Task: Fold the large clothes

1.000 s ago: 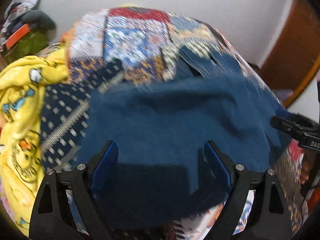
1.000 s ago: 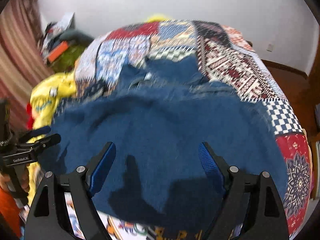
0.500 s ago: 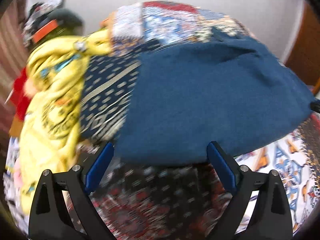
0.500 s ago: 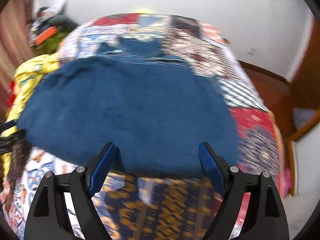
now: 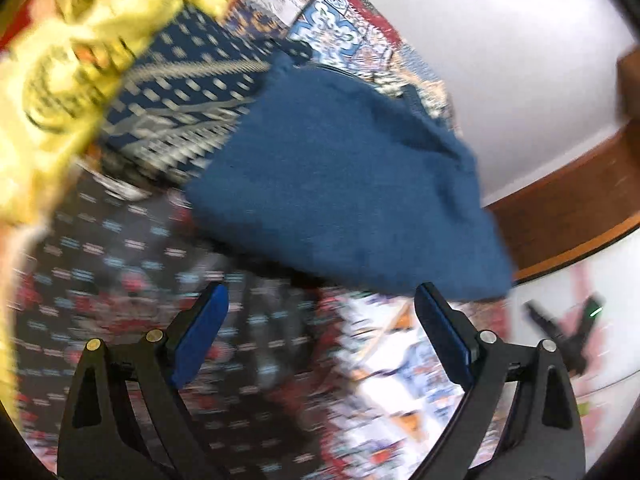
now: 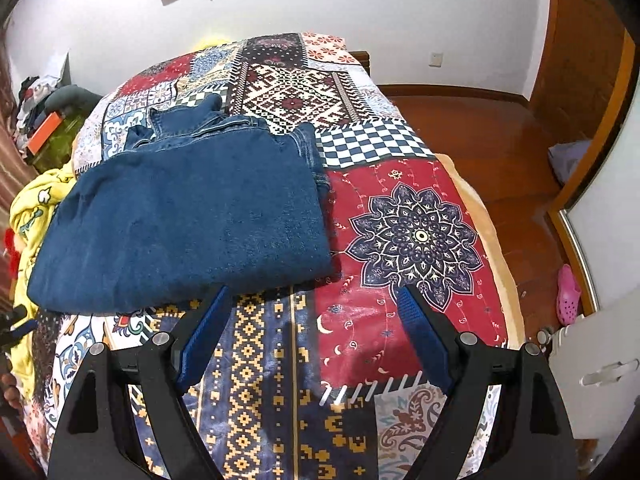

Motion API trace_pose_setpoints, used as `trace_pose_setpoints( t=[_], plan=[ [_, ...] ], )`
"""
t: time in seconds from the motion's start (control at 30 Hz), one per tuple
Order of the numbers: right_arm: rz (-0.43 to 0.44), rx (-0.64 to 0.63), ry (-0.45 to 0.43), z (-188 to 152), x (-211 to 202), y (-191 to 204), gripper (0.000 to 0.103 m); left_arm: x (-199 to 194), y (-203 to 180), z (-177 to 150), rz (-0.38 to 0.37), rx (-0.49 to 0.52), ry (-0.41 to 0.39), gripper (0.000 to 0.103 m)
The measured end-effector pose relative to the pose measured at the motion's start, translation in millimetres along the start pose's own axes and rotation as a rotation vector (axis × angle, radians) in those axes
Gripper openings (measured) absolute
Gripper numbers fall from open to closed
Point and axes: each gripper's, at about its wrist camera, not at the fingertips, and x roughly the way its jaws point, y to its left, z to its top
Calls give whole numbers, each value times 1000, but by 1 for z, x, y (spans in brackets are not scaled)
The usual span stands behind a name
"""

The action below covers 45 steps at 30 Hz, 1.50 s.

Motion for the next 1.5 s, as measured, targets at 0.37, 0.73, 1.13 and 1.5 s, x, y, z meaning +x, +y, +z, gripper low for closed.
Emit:
trace_pose_setpoints(
  t=[0.37,0.73,1.13,1.5],
  plan=[
    [66,-63,-2,1,9,33,82,66,18,29,-201,-291,-41,64],
    [72,-144,63,-16,16,66,82,44,-18,44,-47,-170,-152,25],
    [140,-229,-36,-4,-32,120,82,-64,-85,44,53,110,-396,18],
    [324,-350,46,-1,11,235,83,-104,-82,18,222,327,-475,18]
  ],
)
